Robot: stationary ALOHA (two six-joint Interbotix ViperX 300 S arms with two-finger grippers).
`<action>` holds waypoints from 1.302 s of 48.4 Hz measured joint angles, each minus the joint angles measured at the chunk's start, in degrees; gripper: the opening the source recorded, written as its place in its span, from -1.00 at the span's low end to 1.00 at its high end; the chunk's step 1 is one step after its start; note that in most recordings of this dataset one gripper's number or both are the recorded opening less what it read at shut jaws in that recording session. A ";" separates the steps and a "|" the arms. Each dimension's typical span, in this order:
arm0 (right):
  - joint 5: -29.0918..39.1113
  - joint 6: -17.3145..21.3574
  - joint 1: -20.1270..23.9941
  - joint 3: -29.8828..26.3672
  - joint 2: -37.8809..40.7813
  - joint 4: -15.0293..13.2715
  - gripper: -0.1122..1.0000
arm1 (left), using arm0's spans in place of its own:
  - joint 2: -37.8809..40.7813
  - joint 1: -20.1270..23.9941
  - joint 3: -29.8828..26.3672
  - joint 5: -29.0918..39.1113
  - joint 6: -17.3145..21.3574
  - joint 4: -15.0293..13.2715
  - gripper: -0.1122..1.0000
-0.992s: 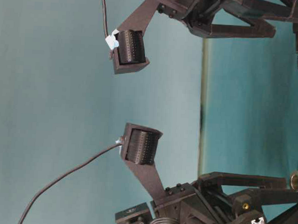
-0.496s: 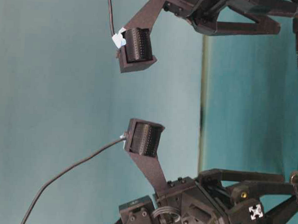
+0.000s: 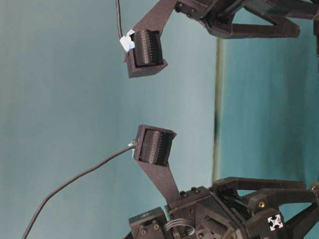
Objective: Insert the washer onto the shaft with both hands.
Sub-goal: 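Lower both open grippers toward the washer and the shaft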
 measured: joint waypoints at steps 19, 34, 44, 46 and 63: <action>-0.35 0.00 0.00 0.00 0.00 0.00 0.79 | 0.09 -1.58 0.18 0.00 -0.18 0.18 0.78; -0.97 0.00 0.00 0.00 0.00 0.00 0.79 | 0.00 -1.93 0.00 0.79 -0.44 0.18 0.78; -1.41 0.00 0.00 0.00 0.00 0.00 0.79 | 0.00 -2.02 0.00 0.88 -0.44 0.18 0.78; -1.49 -0.09 0.00 0.09 0.00 0.09 0.79 | 0.00 -2.11 0.09 0.97 -0.62 0.18 0.78; -1.14 -0.09 0.00 0.62 0.00 0.09 0.79 | -0.09 -2.46 -0.53 3.16 -0.53 0.18 0.78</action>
